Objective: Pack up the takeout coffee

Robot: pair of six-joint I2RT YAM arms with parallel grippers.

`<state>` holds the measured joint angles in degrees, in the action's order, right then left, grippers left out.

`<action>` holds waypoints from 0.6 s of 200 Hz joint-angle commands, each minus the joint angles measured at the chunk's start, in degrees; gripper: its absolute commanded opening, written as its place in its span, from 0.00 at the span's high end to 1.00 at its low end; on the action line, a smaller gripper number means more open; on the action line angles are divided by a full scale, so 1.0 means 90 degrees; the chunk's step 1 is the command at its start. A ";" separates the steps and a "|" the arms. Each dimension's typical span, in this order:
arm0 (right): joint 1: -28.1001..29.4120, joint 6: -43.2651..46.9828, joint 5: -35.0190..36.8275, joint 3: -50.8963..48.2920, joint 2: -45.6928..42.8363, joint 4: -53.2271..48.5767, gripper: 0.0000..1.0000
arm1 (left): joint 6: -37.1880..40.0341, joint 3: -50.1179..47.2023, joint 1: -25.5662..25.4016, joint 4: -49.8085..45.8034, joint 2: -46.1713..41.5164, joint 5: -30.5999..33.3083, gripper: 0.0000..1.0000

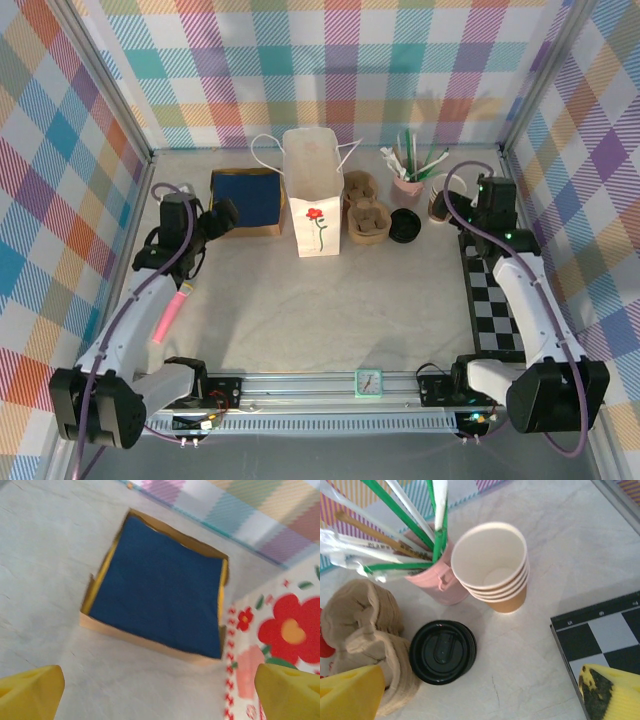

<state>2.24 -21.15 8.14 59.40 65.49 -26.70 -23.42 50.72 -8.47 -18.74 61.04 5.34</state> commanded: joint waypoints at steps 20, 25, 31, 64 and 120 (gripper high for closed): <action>-0.0147 -0.0295 0.0050 0.1108 0.0701 -0.1088 0.09 | -0.0200 -0.0444 -0.0560 -0.0200 -0.0730 -0.0749 0.04; -0.0203 -0.0336 0.0013 0.1261 0.0806 -0.1175 0.09 | -0.0225 -0.0485 -0.0642 -0.0211 -0.0780 -0.0750 0.04; -0.0287 -0.0373 -0.0084 0.1457 0.0948 -0.1296 0.10 | -0.0256 -0.0524 -0.0739 -0.0231 -0.0844 -0.0751 0.04; -0.0786 -0.0571 -0.0633 0.2528 0.1845 -0.1964 0.19 | -0.0369 -0.0744 -0.1497 -0.0290 -0.1110 -0.0473 0.05; -0.1297 -0.0863 -0.1598 0.3348 0.2999 -0.2099 0.20 | -0.0866 -0.1306 -0.2434 0.0219 -0.1217 -0.0404 0.06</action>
<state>-8.10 -26.74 -0.73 87.29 90.13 -43.27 -28.40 40.84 -27.64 -19.18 50.52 0.99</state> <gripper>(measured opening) 0.800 0.940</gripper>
